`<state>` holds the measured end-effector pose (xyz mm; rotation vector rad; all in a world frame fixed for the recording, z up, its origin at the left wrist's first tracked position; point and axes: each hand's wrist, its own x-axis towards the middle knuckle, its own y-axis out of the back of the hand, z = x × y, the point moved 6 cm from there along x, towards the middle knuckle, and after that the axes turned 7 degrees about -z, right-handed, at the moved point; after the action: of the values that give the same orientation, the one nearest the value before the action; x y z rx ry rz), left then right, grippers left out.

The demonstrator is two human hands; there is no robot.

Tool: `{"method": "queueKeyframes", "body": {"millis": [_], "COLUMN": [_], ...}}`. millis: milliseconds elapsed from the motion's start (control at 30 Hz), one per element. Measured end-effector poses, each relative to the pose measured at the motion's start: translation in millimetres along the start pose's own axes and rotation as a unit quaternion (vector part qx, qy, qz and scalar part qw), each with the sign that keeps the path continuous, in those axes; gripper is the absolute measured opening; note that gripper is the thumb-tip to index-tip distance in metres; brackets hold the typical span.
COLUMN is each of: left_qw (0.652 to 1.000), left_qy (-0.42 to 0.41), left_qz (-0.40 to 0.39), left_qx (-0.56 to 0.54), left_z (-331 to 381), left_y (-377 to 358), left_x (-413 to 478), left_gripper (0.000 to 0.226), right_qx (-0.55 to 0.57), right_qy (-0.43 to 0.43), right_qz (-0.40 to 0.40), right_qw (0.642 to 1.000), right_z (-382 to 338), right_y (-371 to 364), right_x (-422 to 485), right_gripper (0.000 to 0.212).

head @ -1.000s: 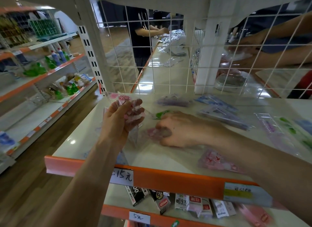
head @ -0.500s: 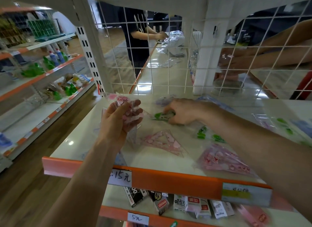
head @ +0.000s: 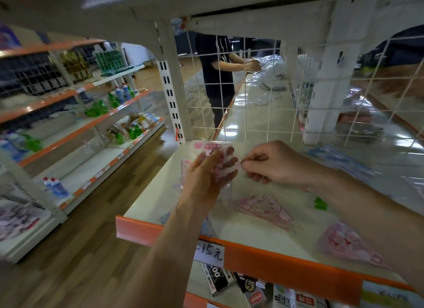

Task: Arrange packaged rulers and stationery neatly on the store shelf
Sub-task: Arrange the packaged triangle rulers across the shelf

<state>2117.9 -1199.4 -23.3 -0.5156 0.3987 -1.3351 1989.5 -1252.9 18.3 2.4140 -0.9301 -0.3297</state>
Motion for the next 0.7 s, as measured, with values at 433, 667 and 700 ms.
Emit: {"method": "queueKeyframes", "body": {"millis": [433, 667, 700], "left_qw": [1.000, 0.999, 0.999], "left_qy": [0.003, -0.002, 0.003], "left_qz": [-0.021, 0.015, 0.012], "left_qx": [-0.017, 0.034, 0.046], "left_z": [-2.4, -1.2, -1.7], "left_y": [-2.0, 0.0, -1.0], "left_x": [3.2, -0.1, -0.7], "left_gripper": [0.013, 0.014, 0.015], "right_qx": [0.139, 0.029, 0.052], "right_qy": [-0.010, -0.043, -0.040], "right_qz": [0.137, 0.039, 0.049], "right_qw": [0.981, 0.998, 0.997], "right_z": [6.9, 2.4, 2.4], "right_y": [36.3, 6.5, 3.6], "right_x": [-11.6, -14.5, -13.8], "right_gripper": [0.008, 0.022, 0.020]}}
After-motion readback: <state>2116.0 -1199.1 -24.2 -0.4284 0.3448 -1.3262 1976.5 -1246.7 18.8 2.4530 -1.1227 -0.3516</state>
